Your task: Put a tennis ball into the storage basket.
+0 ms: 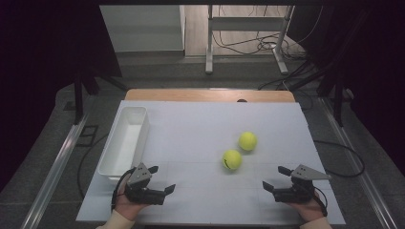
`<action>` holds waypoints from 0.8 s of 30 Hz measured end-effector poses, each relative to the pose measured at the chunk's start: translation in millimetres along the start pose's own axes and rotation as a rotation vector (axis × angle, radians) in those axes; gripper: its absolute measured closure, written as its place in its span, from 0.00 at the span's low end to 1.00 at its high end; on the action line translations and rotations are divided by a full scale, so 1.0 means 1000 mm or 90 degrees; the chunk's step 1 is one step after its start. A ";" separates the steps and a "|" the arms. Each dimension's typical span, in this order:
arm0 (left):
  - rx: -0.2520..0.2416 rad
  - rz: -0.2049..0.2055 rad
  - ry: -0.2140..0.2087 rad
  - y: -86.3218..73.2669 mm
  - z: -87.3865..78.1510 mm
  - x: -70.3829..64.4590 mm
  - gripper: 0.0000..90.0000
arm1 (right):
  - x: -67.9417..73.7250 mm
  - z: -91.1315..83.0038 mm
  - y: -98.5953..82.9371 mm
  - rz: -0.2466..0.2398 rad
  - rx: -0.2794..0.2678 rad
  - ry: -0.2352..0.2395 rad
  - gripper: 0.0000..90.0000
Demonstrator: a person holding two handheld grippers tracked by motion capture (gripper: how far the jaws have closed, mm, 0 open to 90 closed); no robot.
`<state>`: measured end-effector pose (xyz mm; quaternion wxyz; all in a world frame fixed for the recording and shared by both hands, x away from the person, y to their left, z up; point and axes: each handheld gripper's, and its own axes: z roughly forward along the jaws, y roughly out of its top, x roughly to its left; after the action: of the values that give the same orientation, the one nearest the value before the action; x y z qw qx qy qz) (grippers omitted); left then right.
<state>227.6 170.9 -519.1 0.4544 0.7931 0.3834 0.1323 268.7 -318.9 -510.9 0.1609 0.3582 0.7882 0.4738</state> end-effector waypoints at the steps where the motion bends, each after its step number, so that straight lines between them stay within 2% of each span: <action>1: 0.000 0.000 0.000 0.000 0.000 0.000 0.08 | 0.000 0.000 0.000 0.000 0.000 0.000 0.12; 7: -0.007 -0.004 -0.002 0.000 -0.003 -0.001 0.08 | 0.001 0.000 0.000 -0.008 0.004 0.002 0.12; 18: -0.008 -0.008 -0.010 0.001 -0.005 -0.001 0.08 | 0.001 0.002 0.001 0.002 0.004 0.004 0.12; 24: -0.006 -0.001 -0.018 0.004 -0.004 -0.005 0.08 | 0.000 -0.001 0.000 0.012 -0.003 0.006 0.12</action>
<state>223.5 169.0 -513.1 0.4636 0.7925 0.3768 0.1224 267.8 -319.6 -510.7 0.1534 0.3628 0.7847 0.4786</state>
